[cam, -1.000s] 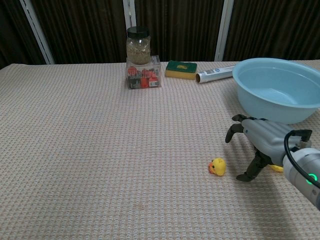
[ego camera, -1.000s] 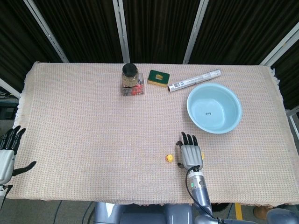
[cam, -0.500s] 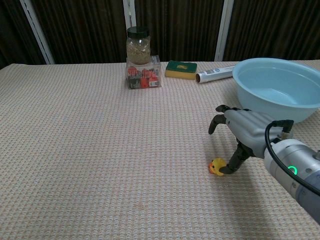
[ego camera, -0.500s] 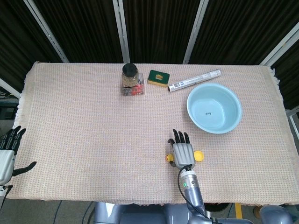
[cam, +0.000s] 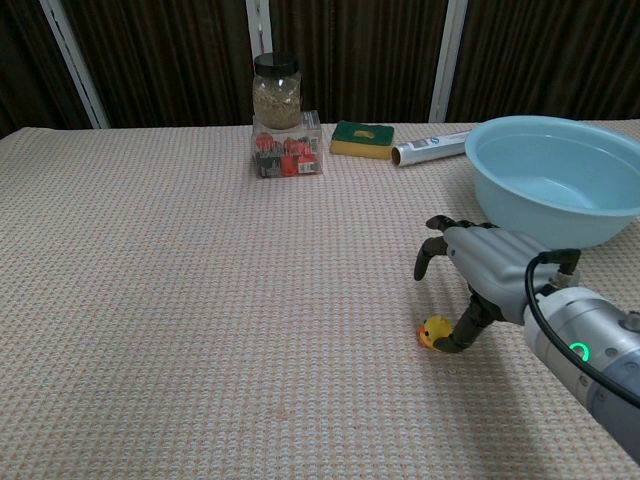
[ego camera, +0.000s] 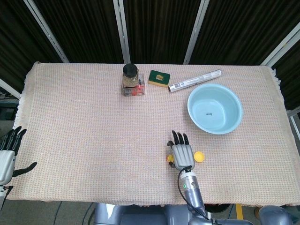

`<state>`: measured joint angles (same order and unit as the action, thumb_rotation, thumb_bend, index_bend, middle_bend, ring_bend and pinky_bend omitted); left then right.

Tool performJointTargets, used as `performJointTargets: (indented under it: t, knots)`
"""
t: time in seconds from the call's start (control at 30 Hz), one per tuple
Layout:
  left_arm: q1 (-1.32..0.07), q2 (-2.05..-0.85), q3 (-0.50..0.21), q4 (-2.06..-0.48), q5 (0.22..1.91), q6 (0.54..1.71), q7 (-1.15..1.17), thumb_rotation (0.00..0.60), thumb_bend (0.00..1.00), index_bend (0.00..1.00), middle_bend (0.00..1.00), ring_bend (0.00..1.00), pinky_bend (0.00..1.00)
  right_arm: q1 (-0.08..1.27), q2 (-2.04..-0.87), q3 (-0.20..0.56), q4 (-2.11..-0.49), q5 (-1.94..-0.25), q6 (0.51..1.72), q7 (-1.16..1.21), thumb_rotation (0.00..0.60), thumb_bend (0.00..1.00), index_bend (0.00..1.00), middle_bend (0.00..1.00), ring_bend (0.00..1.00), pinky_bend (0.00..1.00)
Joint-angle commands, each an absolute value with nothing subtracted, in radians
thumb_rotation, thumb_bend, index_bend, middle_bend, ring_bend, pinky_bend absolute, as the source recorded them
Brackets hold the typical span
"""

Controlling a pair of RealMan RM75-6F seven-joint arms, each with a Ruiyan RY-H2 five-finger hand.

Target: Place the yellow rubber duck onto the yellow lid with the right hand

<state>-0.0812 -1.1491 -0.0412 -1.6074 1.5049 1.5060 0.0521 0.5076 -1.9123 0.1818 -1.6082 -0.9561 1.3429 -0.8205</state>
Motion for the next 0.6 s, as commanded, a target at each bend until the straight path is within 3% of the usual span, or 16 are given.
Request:
performJointTargets:
  t: [0.03,0.6]
  knots:
    - [-0.081,-1.149,-0.041,-1.607,1.503,1.504,0.049,0.6,0.0,0.0,0.0,0.0,0.22,0.508,-1.92,0.174,-1.599,-0.964,1.34,-0.814,0.6,0.1,0.36,0.0,0.0,0.0]
    - [-0.082,-1.149,-0.043,-1.609,1.501,1.504,0.05,0.6,0.0,0.0,0.0,0.0,0.22,0.503,-1.929,0.162,-1.583,-0.974,1.332,-0.8,0.6,0.12,0.45,0.0,0.0,0.0]
